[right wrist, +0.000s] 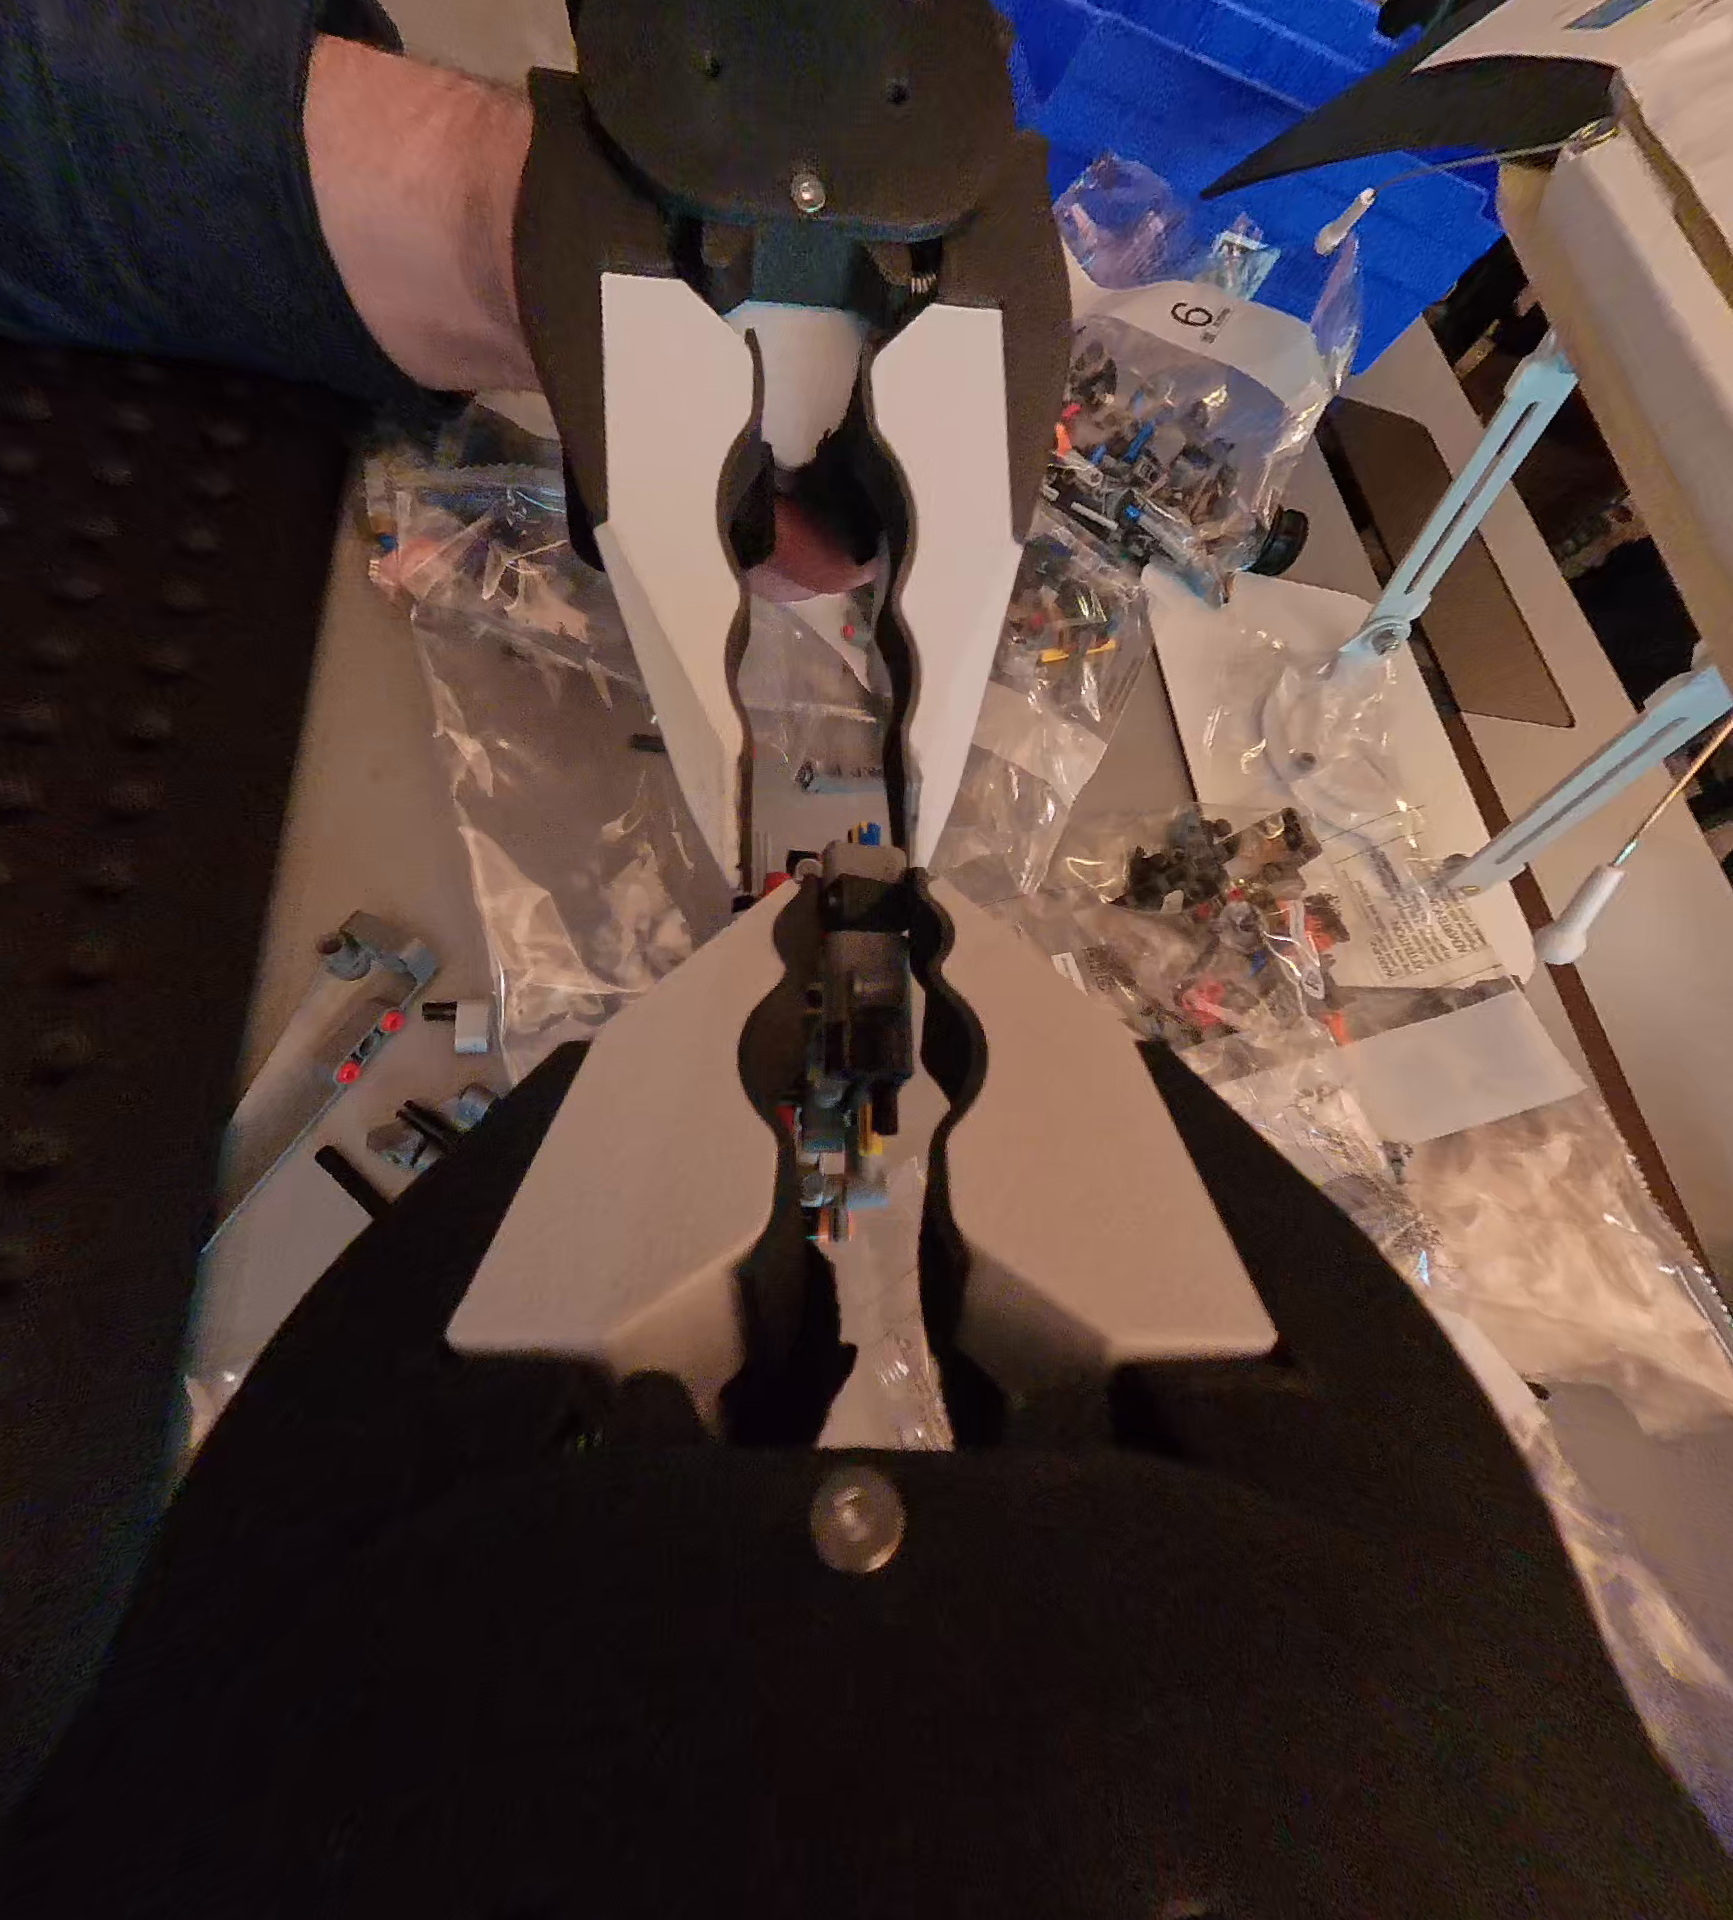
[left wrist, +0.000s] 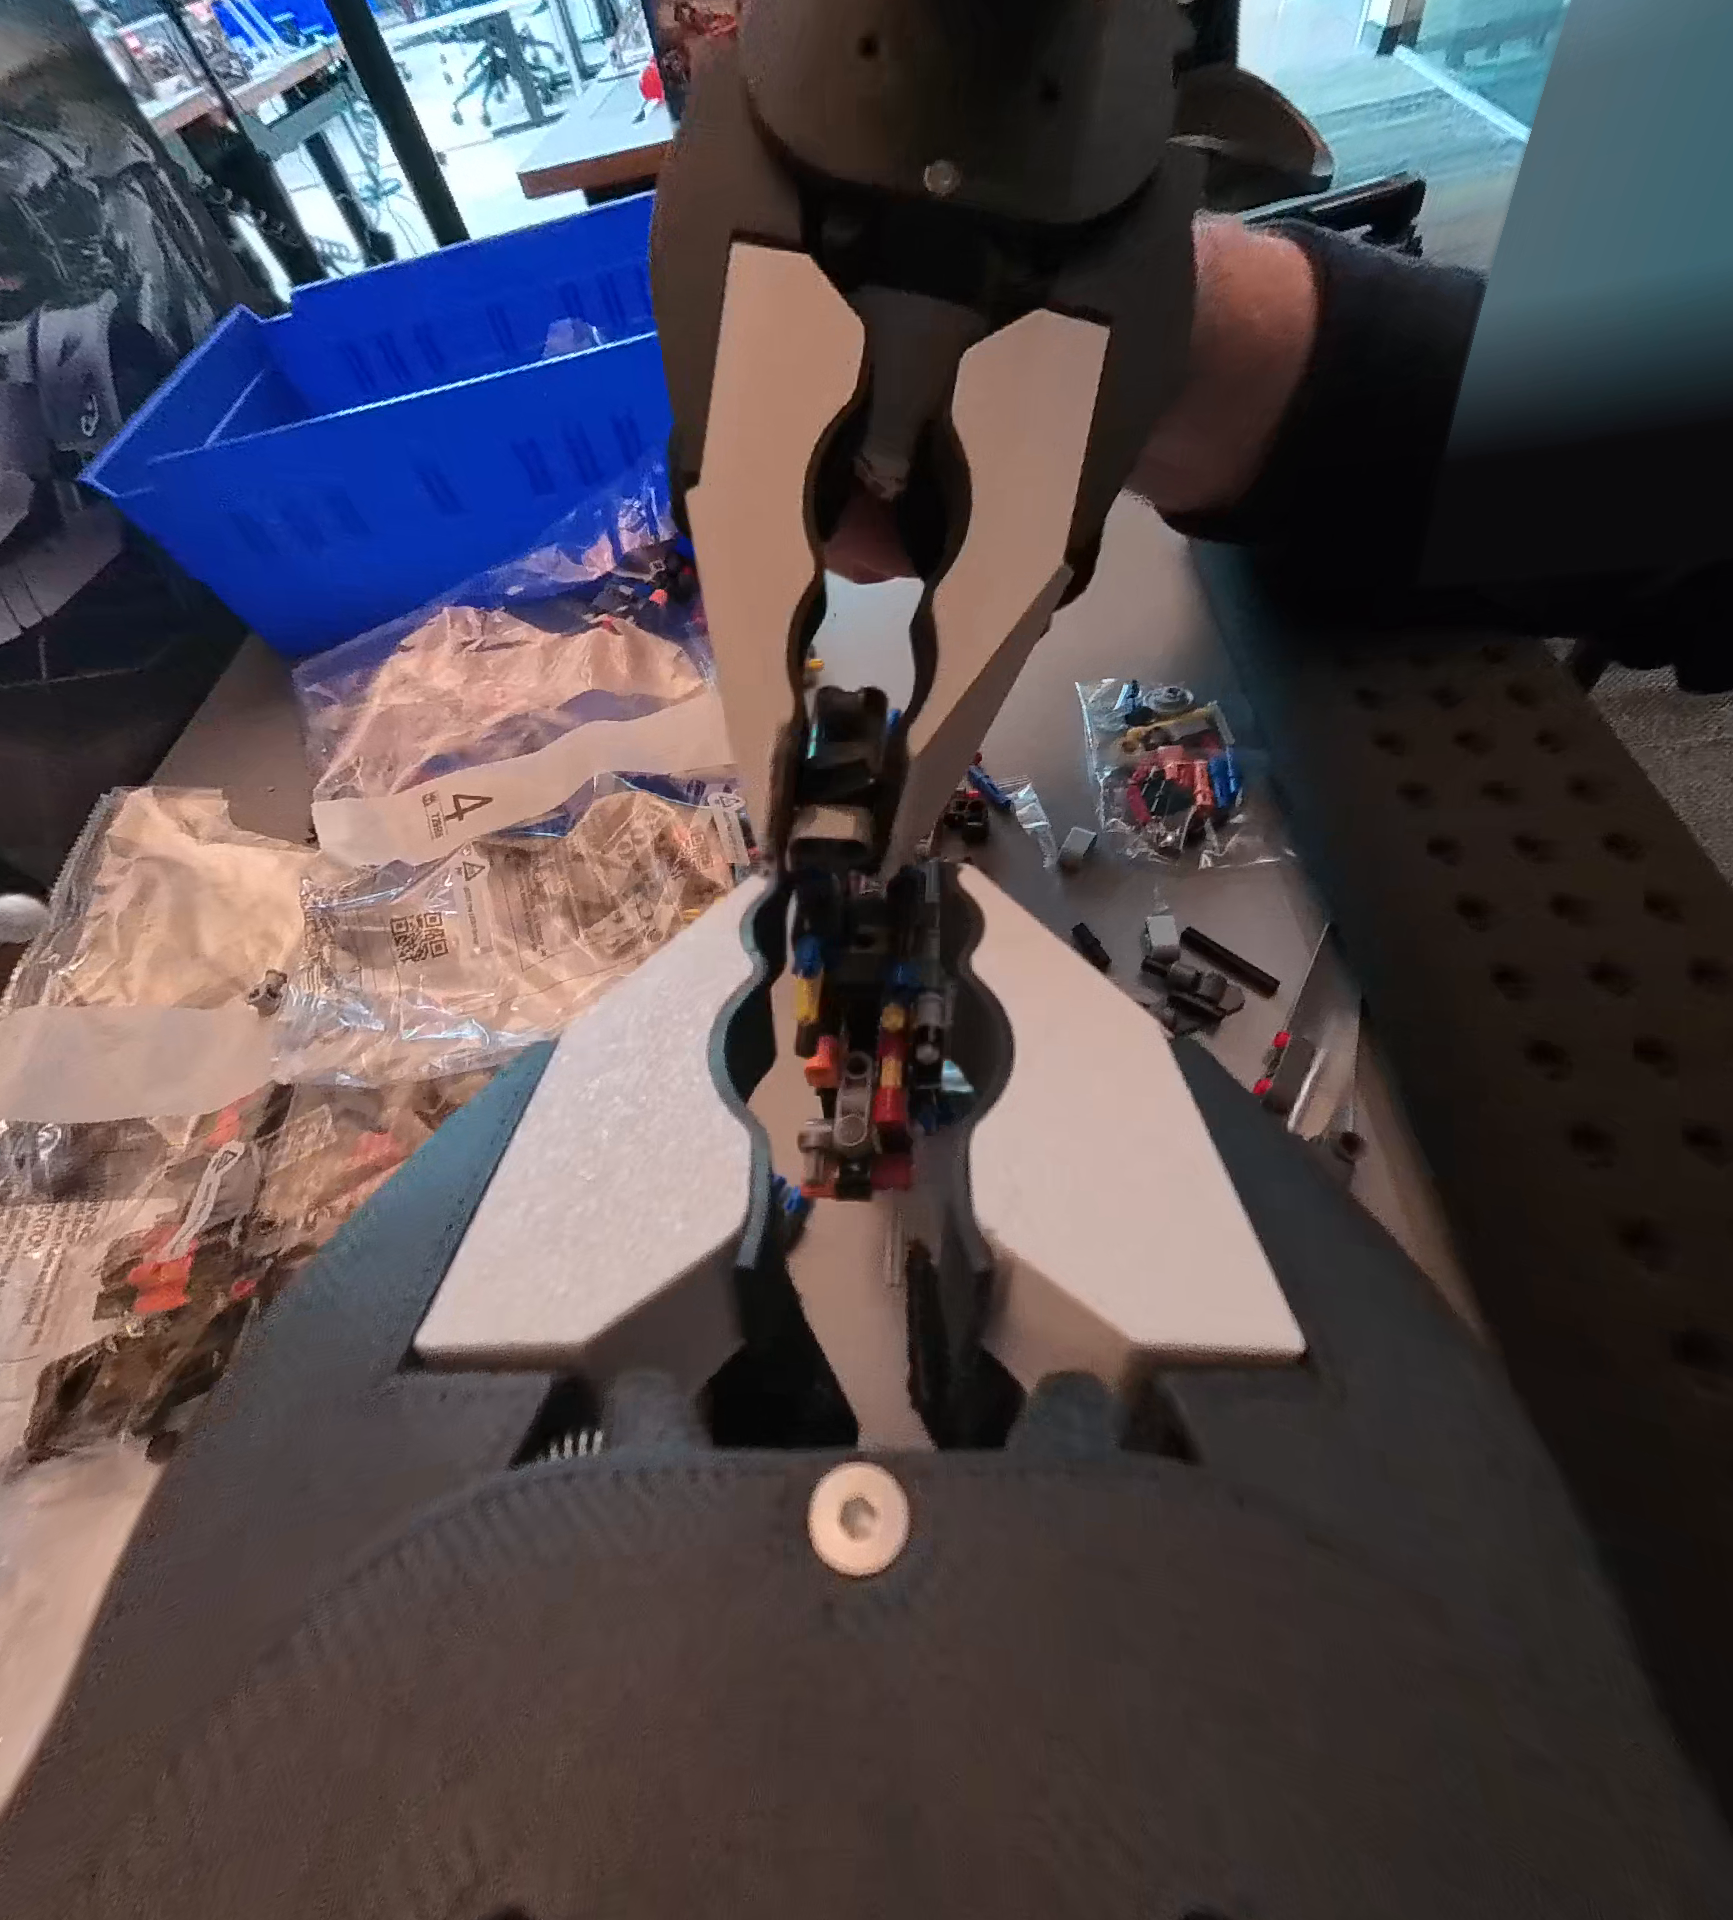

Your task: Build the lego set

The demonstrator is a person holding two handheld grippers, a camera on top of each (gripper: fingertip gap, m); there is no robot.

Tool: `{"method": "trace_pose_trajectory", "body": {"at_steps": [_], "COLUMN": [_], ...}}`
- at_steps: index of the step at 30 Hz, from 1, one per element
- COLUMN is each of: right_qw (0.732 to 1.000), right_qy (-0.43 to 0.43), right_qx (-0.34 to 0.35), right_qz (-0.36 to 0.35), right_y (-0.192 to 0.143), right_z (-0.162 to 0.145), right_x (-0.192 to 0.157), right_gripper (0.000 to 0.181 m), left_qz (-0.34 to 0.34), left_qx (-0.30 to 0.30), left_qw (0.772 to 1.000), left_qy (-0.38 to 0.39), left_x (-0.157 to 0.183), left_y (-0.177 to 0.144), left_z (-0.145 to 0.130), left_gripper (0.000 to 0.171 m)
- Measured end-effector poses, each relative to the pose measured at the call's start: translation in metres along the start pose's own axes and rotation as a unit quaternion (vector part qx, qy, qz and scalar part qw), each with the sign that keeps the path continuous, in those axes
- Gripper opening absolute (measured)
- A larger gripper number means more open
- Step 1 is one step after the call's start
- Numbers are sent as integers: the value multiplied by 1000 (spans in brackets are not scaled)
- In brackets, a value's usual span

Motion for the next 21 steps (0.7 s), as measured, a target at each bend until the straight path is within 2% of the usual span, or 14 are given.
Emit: {"method": "trace_pose_trajectory", "body": {"at_steps": [7, 10, 11, 12, 18, 21], "right_qw": [999, 999, 999, 999, 998, 999], "right_qy": [32, 39, 41, 44, 55, 46], "right_qx": [22, 24, 22, 20, -9, -16], "right_qz": [24, 10, 7, 13, 23, 25], "right_y": [1, -2, -5, -8, -15, -16], "right_z": [2, 2, 2, 1, -11, -13], "right_x": [1, 5, 6, 6, 7, 6], "right_gripper": [20, 25, 29, 33, 29, 18], "left_qz": [2, 5, 7, 14, 3, 1], "left_qx": [-9, -7, -6, -6, -7, -7], "left_qw": [1000, 1000, 1000, 1000, 1000, 1000], "left_qy": [6, -2, -2, -2, -3, -2], "left_x": [1, -1, -1, -2, 0, 0], "left_y": [5, 4, 5, 5, 5, 3], "left_z": [0, -1, -1, -1, -1, -2], "left_gripper": [24, 20, 18, 7, 7, 7]}}
Point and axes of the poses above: each gripper's, where its closed fingertips meet, y out along the fingers, z out of its top, x = y × z across the jaws, the point moved 6 cm from there along -y, back along the fingers, and after that the axes turned 11 degrees about y, right-handed, at the moved point
